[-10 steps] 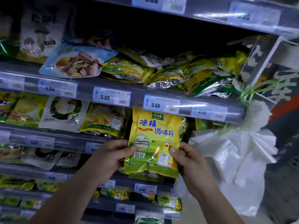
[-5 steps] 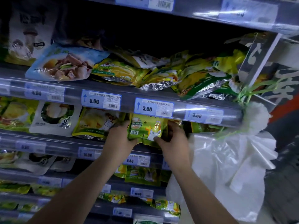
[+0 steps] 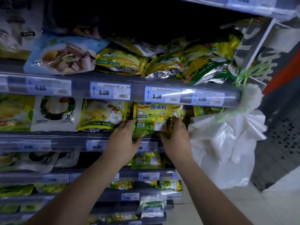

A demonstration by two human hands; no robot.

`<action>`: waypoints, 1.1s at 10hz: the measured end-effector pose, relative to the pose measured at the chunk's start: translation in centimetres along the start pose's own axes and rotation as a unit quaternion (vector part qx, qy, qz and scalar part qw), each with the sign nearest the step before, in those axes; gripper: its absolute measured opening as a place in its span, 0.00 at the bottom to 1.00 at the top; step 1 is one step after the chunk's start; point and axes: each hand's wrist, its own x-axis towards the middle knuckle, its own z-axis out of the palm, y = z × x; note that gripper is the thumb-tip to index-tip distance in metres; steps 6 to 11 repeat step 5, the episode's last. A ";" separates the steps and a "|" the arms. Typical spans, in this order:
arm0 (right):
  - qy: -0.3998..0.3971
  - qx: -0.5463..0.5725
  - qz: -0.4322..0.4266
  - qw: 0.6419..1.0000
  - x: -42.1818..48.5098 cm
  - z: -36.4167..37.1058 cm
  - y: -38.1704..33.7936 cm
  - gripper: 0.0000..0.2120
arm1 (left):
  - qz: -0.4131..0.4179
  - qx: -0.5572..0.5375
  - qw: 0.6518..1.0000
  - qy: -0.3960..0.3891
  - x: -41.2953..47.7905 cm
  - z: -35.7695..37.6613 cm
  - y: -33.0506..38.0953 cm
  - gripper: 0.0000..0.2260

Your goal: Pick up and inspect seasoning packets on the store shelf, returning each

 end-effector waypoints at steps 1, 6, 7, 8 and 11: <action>0.000 -0.017 0.013 1.000 -2.1 0.0 -0.7 0.27 | 0.036 0.002 0.999 -0.035 -1.3 -1.1 -0.9 0.26; -0.031 -0.038 0.097 0.994 -13.6 0.8 -1.1 0.27 | 0.086 -0.004 0.993 -0.086 -8.4 -2.7 -5.9 0.24; -0.031 -0.038 0.097 0.994 -13.6 0.8 -1.1 0.27 | 0.086 -0.004 0.993 -0.086 -8.4 -2.7 -5.9 0.24; -0.031 -0.038 0.097 0.994 -13.6 0.8 -1.1 0.27 | 0.086 -0.004 0.993 -0.086 -8.4 -2.7 -5.9 0.24; -0.031 -0.038 0.097 0.994 -13.6 0.8 -1.1 0.27 | 0.086 -0.004 0.993 -0.086 -8.4 -2.7 -5.9 0.24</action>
